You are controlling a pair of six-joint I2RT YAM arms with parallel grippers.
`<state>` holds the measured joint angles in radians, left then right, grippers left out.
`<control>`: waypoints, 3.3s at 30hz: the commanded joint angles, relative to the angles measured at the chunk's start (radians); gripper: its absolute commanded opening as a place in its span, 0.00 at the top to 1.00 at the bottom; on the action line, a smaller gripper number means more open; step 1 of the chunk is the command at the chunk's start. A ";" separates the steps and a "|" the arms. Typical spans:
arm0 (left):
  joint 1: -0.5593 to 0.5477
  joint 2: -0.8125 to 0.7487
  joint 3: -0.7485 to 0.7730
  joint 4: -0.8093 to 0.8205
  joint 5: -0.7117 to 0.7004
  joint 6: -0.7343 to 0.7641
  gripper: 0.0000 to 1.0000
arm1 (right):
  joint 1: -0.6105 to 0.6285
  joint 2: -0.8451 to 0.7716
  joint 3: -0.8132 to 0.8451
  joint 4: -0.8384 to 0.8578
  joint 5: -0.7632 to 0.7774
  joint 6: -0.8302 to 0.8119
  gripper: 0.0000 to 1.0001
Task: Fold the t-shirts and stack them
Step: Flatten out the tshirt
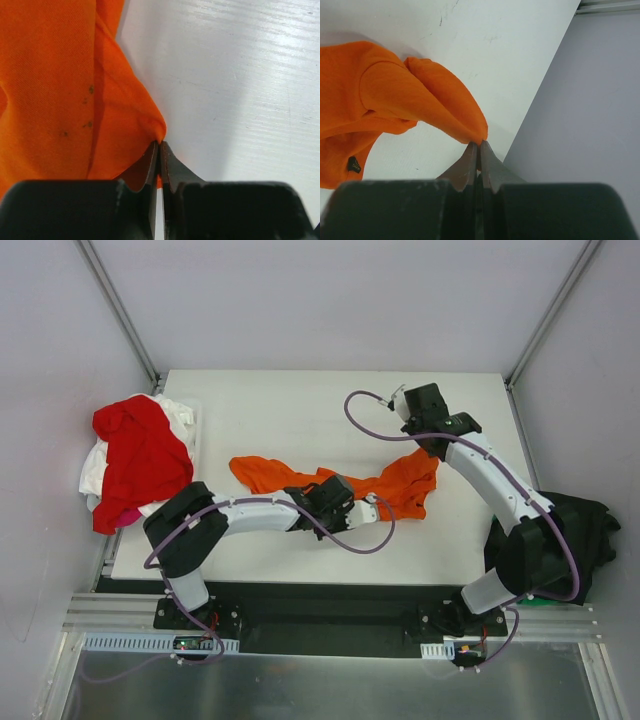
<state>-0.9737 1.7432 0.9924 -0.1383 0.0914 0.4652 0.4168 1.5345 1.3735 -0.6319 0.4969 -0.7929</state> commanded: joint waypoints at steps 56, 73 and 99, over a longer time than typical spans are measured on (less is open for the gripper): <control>0.365 -0.784 0.253 0.060 -0.458 0.200 1.00 | -0.029 -0.556 0.349 -0.095 0.058 -0.079 0.99; 0.365 -0.902 0.371 0.071 -0.507 0.205 1.00 | -0.030 -0.611 0.499 -0.060 0.028 -0.095 0.99; 0.375 -0.941 0.384 0.193 -0.644 0.262 1.00 | -0.030 -0.582 0.713 0.087 -0.038 -0.126 0.99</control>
<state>-0.6201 0.8078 1.3239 -0.0425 -0.4362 0.6884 0.3912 0.9592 2.0113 -0.6590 0.4011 -0.8852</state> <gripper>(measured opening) 0.008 0.023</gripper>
